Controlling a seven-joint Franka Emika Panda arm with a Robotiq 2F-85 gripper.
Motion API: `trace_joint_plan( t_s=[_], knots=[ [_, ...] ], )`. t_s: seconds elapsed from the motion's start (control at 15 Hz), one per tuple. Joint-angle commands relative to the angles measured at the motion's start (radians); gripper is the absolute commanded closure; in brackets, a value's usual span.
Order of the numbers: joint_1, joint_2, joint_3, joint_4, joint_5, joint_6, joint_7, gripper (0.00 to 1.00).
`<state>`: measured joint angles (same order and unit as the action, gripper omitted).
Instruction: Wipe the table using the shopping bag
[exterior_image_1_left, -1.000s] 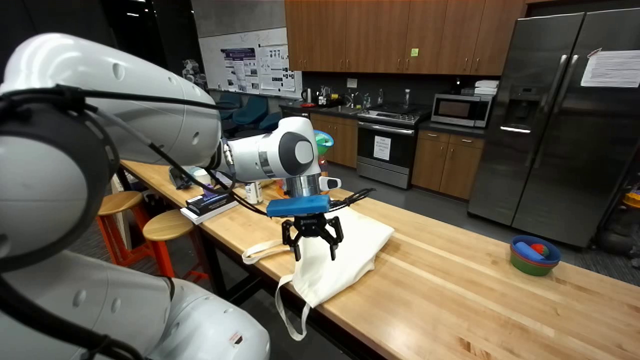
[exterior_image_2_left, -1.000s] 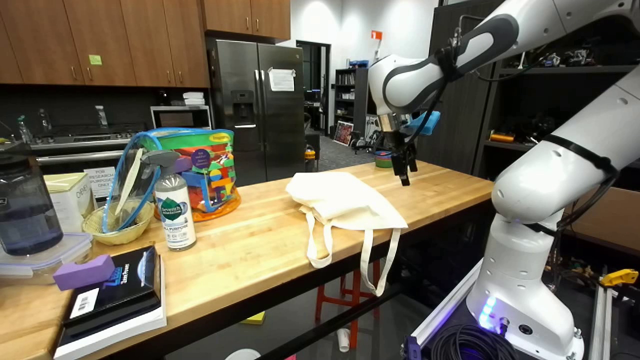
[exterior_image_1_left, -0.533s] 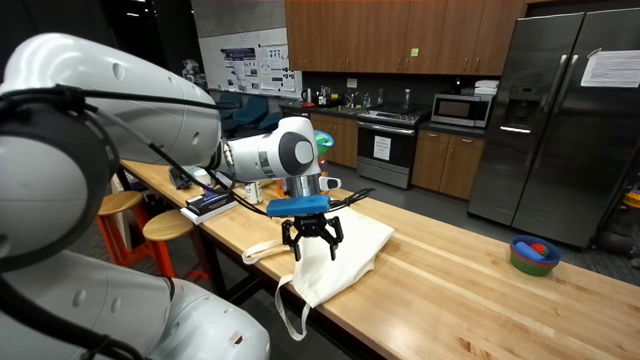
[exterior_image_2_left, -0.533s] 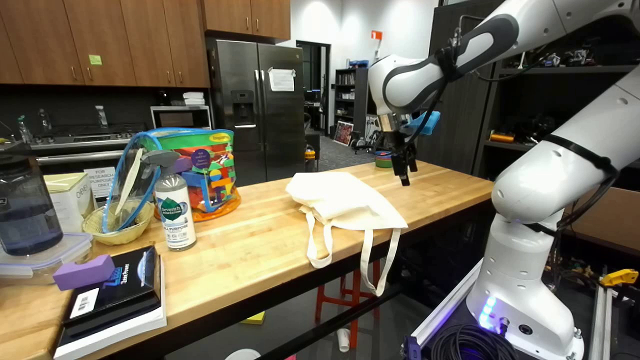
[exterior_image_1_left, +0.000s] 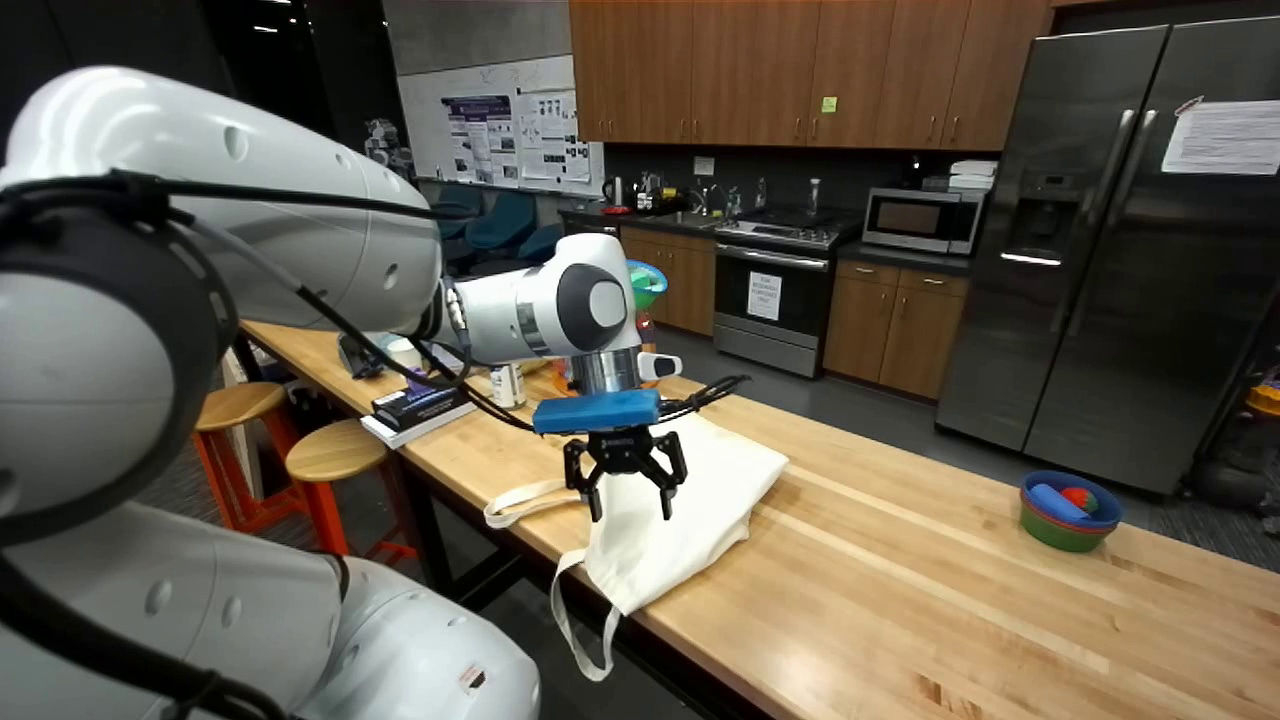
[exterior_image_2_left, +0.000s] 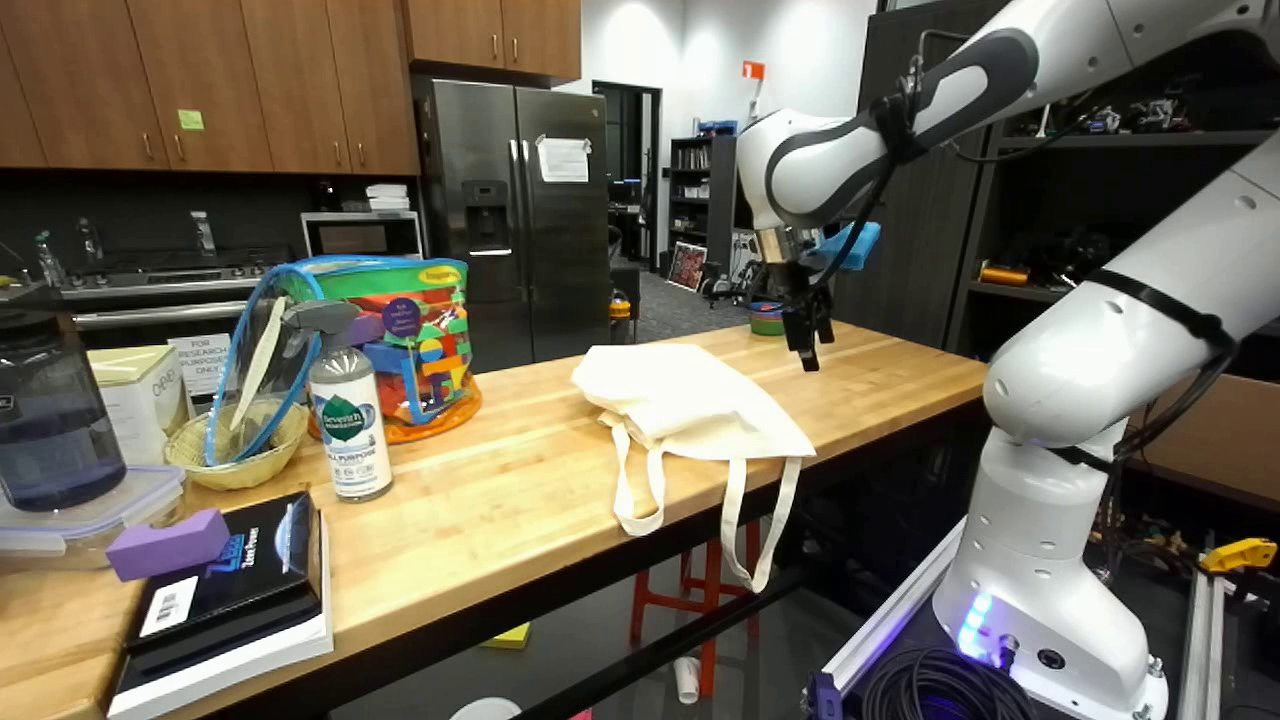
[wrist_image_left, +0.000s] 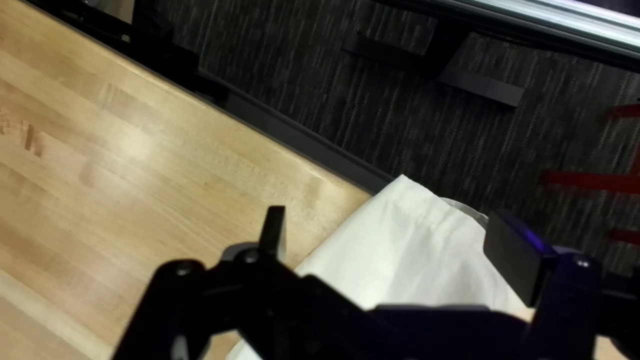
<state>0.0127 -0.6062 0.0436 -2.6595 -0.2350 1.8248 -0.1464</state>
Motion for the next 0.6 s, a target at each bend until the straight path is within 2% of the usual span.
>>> trace_joint_plan(
  t_s=[0.0,0.53],
  knots=[
    [0.019,-0.033,0.017,-0.041,-0.033,0.058,0.051,0.0],
    [0.053,-0.007,0.126,-0.096,-0.047,0.277,0.225,0.0]
  ],
)
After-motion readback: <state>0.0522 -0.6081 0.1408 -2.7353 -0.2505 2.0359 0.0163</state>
